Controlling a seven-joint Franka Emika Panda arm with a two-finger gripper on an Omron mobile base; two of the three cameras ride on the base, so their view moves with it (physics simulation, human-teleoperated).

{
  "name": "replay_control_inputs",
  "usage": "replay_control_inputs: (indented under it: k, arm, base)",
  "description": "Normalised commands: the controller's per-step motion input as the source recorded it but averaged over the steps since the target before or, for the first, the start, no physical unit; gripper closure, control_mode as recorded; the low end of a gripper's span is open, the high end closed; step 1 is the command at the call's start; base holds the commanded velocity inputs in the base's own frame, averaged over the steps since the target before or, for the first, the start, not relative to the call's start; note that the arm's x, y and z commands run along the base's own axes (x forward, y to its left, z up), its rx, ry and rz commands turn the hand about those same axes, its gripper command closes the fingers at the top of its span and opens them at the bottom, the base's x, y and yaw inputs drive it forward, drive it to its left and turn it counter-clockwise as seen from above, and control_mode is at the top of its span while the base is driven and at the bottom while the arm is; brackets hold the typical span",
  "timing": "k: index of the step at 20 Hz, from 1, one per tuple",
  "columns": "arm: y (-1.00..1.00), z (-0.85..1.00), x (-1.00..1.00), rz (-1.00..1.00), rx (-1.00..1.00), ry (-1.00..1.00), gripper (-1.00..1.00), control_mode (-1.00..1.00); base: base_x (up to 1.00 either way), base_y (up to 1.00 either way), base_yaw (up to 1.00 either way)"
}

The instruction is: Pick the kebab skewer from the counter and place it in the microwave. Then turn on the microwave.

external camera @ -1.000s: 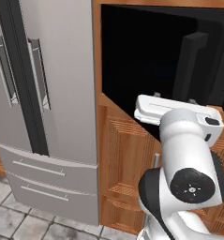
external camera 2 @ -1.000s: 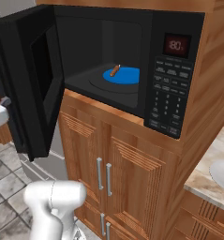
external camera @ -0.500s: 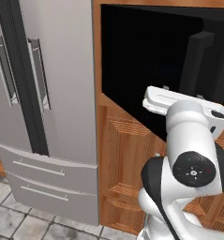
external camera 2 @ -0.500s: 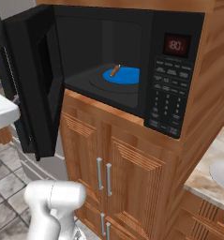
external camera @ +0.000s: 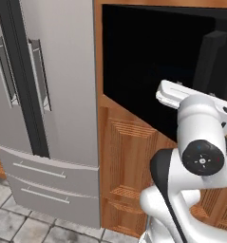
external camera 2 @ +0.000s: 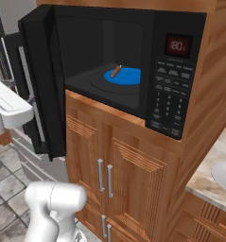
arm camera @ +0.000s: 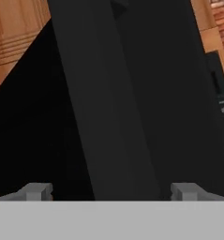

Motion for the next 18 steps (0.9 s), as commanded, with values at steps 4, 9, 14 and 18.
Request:
replay_control_inputs:
  k: [4,9,14,18]
  arm:
    - [-0.51,-0.35,0.28,0.00,0.00,-0.13,-1.00,-1.00]
    - [-0.44,-0.37,0.27,0.00,0.00,-0.12,-1.00,-1.00]
    - [-0.42,-0.40,0.28,0.00,0.00,-0.12,-1.00,-1.00]
    - [-0.44,-0.38,0.28,0.00,0.00,-0.13,-1.00,-1.00]
  base:
    - [0.00,0.00,0.00]
    - [0.00,0.00,0.00]
    - [0.00,0.00,0.00]
    - [0.00,0.00,0.00]
